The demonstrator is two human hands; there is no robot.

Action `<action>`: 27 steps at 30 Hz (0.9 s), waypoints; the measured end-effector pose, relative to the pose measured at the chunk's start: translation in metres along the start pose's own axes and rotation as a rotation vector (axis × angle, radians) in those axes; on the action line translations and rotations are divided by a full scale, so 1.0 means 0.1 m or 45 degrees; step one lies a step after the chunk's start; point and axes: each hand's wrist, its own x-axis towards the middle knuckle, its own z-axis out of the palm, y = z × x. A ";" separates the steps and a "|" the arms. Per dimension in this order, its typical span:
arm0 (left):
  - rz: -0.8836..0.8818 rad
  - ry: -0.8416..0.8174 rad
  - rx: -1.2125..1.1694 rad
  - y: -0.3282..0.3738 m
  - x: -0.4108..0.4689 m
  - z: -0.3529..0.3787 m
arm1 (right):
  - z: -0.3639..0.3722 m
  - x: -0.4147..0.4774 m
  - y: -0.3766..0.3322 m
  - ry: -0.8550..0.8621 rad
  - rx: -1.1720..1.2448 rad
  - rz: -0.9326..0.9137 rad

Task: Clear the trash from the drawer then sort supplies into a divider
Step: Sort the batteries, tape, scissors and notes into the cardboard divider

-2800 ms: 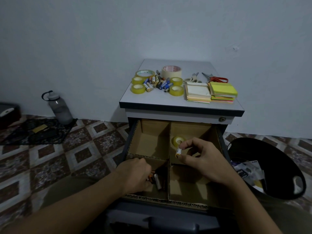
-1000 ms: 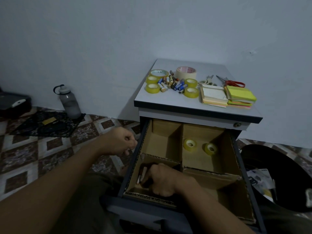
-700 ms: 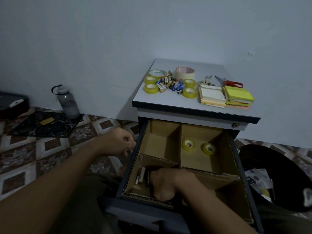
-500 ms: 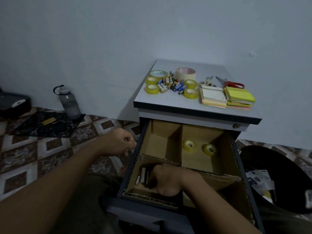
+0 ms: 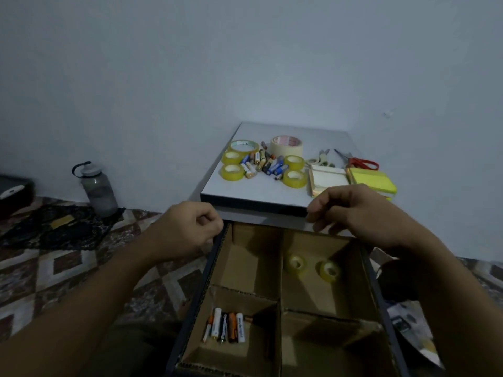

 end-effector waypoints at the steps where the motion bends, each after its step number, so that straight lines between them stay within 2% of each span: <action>1: 0.011 0.019 -0.008 0.07 0.06 -0.02 | -0.07 0.05 -0.01 0.032 0.008 0.003; 7: 0.087 0.194 0.044 0.32 0.66 -0.16 | -0.38 0.46 0.00 0.144 -0.156 -0.045; 15: 0.085 0.056 0.616 0.34 1.53 -0.10 | -0.28 1.29 0.06 0.203 -0.491 -0.088; 22: 0.157 -0.026 0.977 0.35 1.76 -0.01 | -0.08 1.79 0.07 0.099 -0.682 -0.066; 27: 0.181 -0.066 1.143 0.41 1.83 0.01 | 0.01 1.93 0.09 0.120 -0.878 -0.075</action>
